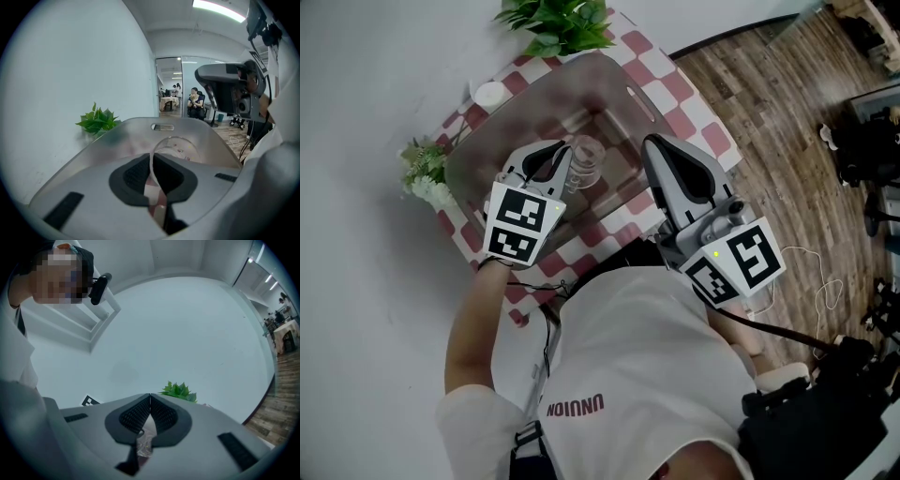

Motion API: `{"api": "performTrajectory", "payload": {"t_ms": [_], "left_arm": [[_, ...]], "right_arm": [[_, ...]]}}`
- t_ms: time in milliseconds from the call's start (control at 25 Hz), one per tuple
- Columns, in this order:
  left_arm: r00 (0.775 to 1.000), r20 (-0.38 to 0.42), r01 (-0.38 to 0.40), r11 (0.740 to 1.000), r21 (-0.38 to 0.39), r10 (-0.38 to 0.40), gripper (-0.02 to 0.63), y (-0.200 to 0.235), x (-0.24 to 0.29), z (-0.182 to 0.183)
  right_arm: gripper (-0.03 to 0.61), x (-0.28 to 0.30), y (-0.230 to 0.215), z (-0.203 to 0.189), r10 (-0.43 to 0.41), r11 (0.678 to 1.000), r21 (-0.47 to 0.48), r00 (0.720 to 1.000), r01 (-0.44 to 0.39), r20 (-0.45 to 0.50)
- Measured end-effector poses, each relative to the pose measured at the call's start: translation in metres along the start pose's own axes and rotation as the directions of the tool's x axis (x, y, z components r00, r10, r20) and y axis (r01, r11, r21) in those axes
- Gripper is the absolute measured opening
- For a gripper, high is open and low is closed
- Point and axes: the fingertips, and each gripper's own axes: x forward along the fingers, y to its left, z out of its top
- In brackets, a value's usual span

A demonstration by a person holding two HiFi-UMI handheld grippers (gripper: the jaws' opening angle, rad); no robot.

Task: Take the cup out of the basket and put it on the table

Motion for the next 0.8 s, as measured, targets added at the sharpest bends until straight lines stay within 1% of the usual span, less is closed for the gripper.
{"api": "performTrajectory", "payload": {"t_ms": [240, 520, 800], "left_arm": [[1.0, 0.022, -0.015, 1.0, -0.011, 0.015, 0.034, 0.001, -0.004, 0.005], [0.997, 0.046, -0.066, 0.998, -0.02, 0.067, 0.034, 0.007, -0.01, 0.01], [0.987, 0.101, -0.12, 0.992, -0.05, 0.125, 0.033, 0.01, -0.022, 0.02]], "right_arm": [[0.017, 0.0, 0.0, 0.0, -0.002, 1.0, -0.003, 1.0, 0.001, -0.002], [0.017, -0.001, 0.001, -0.001, -0.001, 1.0, -0.008, 1.0, 0.001, -0.001], [0.017, -0.004, 0.001, 0.0, -0.005, 1.0, -0.01, 1.0, 0.005, 0.002]]}}
